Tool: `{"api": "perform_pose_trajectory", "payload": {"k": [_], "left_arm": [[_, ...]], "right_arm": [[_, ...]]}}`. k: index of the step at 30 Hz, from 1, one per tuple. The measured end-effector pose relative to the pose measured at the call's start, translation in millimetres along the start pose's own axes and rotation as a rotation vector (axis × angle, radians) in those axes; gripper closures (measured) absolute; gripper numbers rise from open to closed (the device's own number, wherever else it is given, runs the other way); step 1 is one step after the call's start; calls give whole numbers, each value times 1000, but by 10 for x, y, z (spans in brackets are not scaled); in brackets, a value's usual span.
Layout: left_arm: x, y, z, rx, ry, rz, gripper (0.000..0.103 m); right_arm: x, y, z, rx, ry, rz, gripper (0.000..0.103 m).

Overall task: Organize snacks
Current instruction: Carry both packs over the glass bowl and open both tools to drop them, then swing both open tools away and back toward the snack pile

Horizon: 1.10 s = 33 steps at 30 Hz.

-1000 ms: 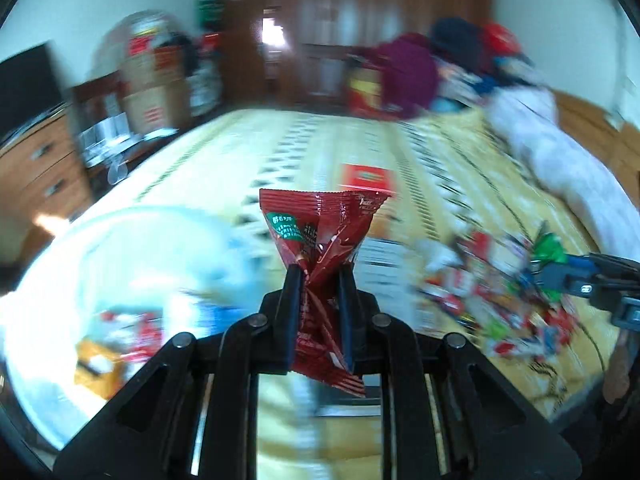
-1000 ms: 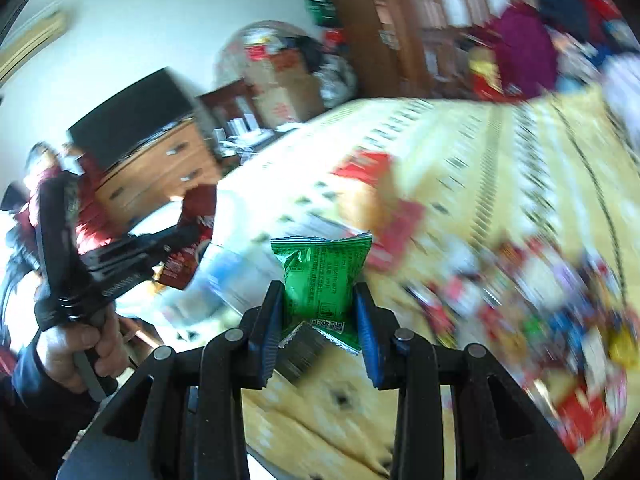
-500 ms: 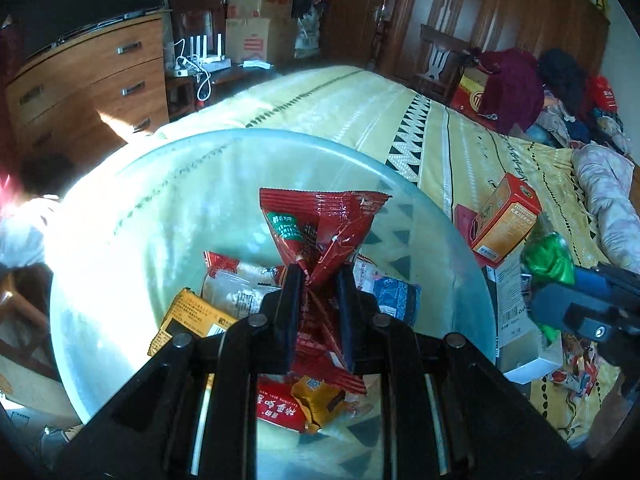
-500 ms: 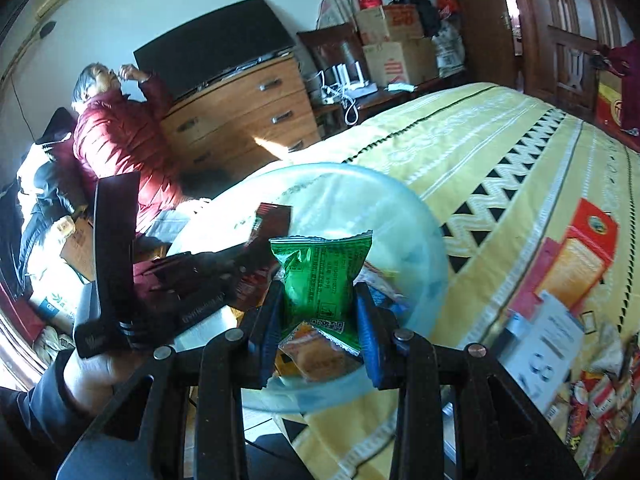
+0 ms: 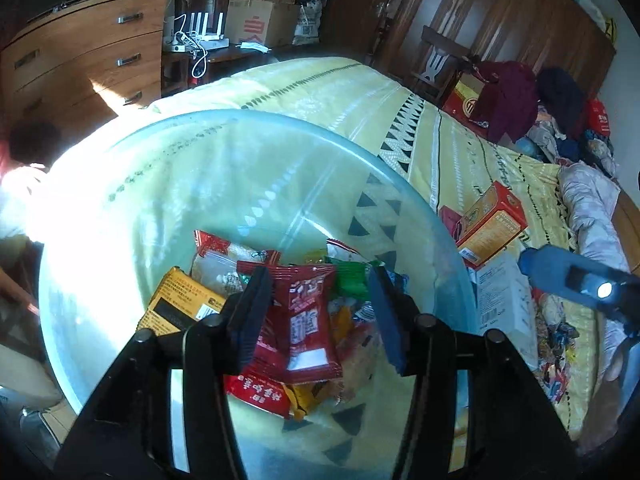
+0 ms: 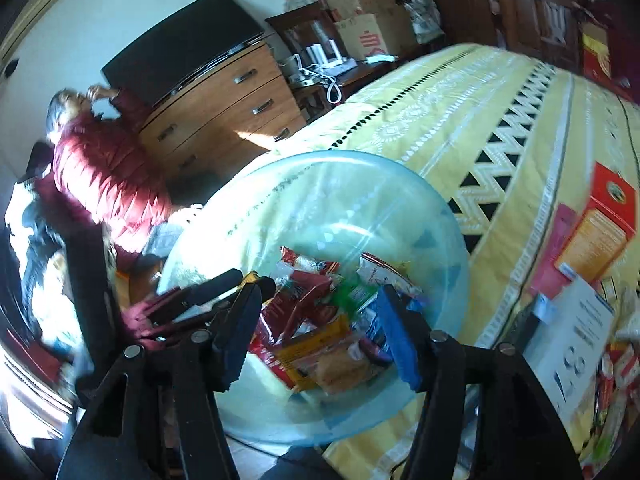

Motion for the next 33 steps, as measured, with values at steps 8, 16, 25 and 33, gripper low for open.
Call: {"api": "perform_pose_trajectory", "payload": {"k": [8, 16, 25, 33], "left_arm": [[-416, 26, -116, -101, -104, -77, 42], [-694, -199, -212, -197, -161, -226, 39], [-1779, -1856, 227, -228, -159, -1088, 15], [-2069, -3143, 280, -191, 160, -1572, 5]], "right_arm": [[-1432, 682, -279, 29, 126, 291, 13], [-2316, 806, -449, 15, -10, 335, 12], [-3075, -1180, -743, 443, -386, 166, 11], [-3071, -2520, -2098, 844, -391, 47, 8]]}}
Point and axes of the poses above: each gripper's, at about its wrist camera, not at the fingertips, and x roughly the way its jaws point, y to its left, z to its top, the point moved 3 cm from there along x, roughly the way its jaws point, and after that the axes turned 10 degrees about -z, right-handed, at the moved point
